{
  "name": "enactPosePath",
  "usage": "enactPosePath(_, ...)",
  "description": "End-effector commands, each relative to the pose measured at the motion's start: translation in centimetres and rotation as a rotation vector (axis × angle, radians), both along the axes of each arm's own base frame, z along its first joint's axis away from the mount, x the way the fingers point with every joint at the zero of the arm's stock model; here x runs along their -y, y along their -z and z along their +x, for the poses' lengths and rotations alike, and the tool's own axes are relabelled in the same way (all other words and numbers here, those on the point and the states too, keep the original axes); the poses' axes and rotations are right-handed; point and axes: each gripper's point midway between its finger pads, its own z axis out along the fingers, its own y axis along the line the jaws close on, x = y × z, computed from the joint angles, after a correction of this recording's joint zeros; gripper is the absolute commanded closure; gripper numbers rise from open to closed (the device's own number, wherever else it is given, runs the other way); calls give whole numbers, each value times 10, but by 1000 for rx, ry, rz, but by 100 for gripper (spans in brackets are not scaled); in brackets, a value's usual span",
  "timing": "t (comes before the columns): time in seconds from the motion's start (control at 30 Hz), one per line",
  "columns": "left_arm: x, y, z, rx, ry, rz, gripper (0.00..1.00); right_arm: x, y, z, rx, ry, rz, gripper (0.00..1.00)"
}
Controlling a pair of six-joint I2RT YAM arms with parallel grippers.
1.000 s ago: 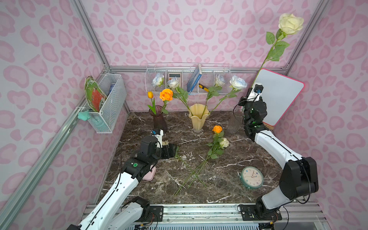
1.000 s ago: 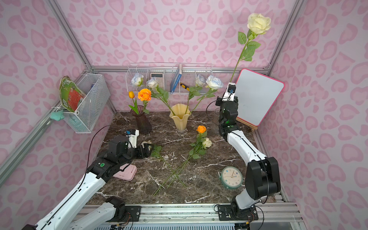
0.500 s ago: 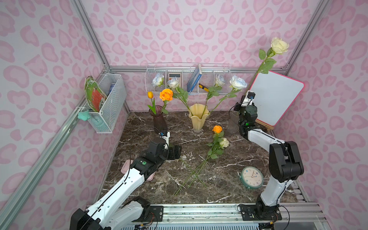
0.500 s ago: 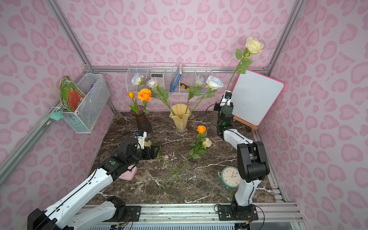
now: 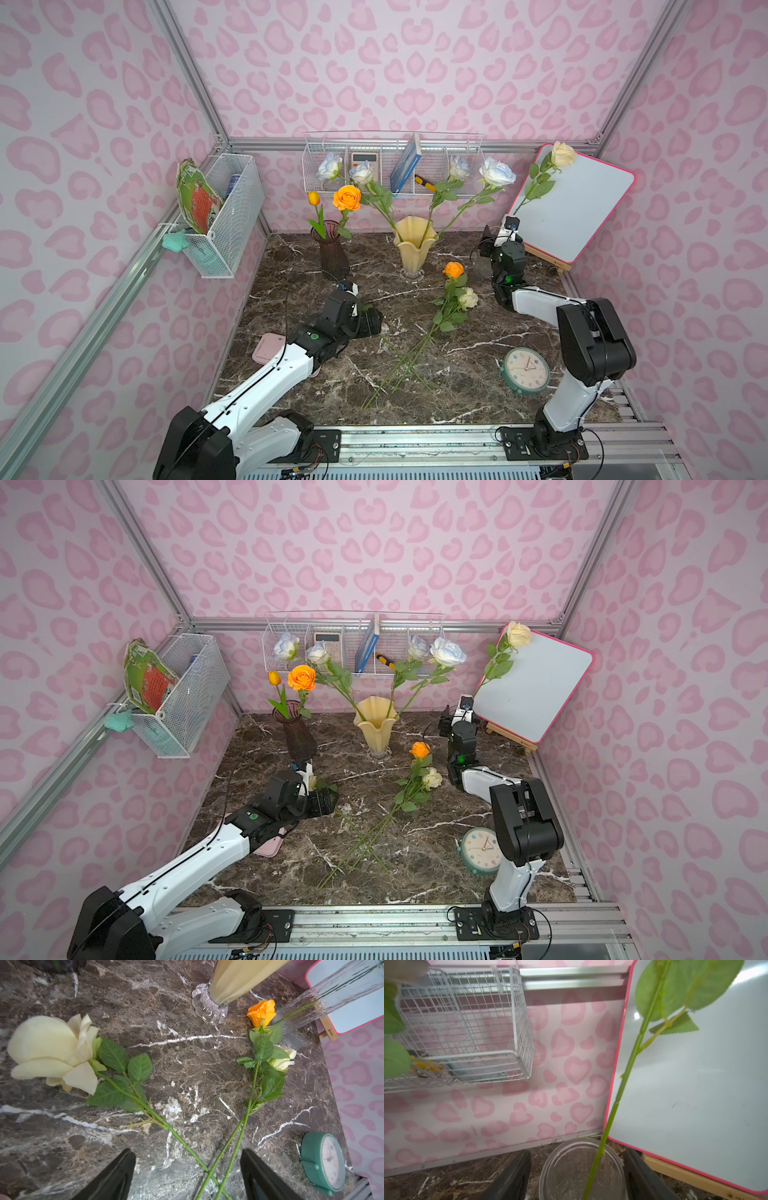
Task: Arrange the flowers in different vases according to their colors
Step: Insert the flower into the vase, then pick up the flower at the center of the board.
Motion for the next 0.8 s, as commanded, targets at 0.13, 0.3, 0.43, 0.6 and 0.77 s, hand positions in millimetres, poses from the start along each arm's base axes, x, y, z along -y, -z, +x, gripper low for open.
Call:
enactPosePath(0.13, 6, 2, -11, -101, -76, -33, 16, -52, -34, -37, -5, -153, -73, 26)
enactPosePath(0.3, 9, -4, -22, -83, -58, -65, 16, -103, -37, -76, -64, -339, -85, 26)
enactPosePath(0.43, 32, -6, -38, -76, 101, -52, 16, -143, -19, -106, -183, -508, -55, 26)
enactPosePath(0.6, 59, 21, -66, -179, 297, 63, 18, -169, 19, -134, -390, -629, 30, 27)
enactPosePath(0.77, 85, 37, -81, -188, 394, 180, 18, -146, 63, -149, -598, -495, 46, 32)
